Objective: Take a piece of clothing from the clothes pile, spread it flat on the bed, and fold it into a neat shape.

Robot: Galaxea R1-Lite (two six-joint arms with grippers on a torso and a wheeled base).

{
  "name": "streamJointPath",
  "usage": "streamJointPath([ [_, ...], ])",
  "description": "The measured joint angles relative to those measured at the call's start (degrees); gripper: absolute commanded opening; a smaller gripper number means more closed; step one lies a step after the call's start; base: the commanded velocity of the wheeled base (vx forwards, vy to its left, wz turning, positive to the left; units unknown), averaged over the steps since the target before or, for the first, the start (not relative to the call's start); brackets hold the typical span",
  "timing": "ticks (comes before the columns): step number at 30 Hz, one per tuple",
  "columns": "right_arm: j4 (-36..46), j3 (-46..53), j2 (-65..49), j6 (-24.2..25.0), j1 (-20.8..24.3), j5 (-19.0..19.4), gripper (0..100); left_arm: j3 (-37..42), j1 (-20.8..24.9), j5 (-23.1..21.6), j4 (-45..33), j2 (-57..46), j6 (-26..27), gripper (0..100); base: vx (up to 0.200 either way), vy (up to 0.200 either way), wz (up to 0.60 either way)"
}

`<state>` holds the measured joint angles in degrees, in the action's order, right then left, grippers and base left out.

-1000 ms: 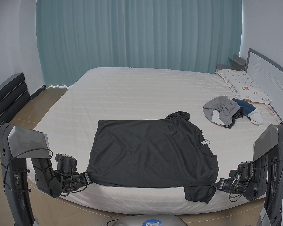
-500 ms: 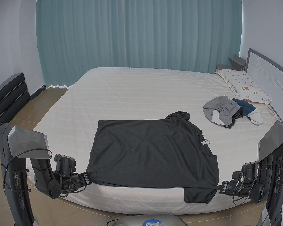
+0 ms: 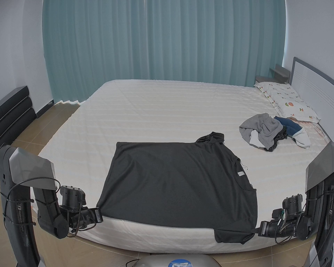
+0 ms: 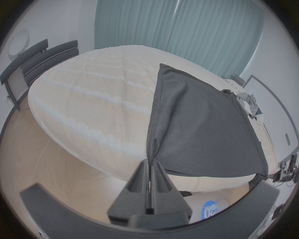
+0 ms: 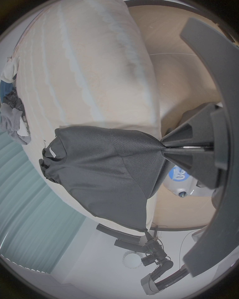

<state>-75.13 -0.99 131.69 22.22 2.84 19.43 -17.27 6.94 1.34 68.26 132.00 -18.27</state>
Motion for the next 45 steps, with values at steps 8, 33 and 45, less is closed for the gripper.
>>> streamJointPath([
  [8,11.54,-0.02,-6.40,-1.91,1.56,-1.38,0,1.95,-1.21,1.34,0.28,-0.24,4.51,0,0.000,0.000,0.00],
  [33,25.81,0.00,-16.54,-3.94,4.44,-7.34,0,12.68,-1.62,1.58,1.43,-2.38,16.23,0,0.000,0.000,0.00],
  [45,20.58,0.00,-20.92,-4.82,3.85,-6.61,0,10.58,-1.49,0.93,2.44,-4.38,10.13,0,0.000,0.000,0.00],
])
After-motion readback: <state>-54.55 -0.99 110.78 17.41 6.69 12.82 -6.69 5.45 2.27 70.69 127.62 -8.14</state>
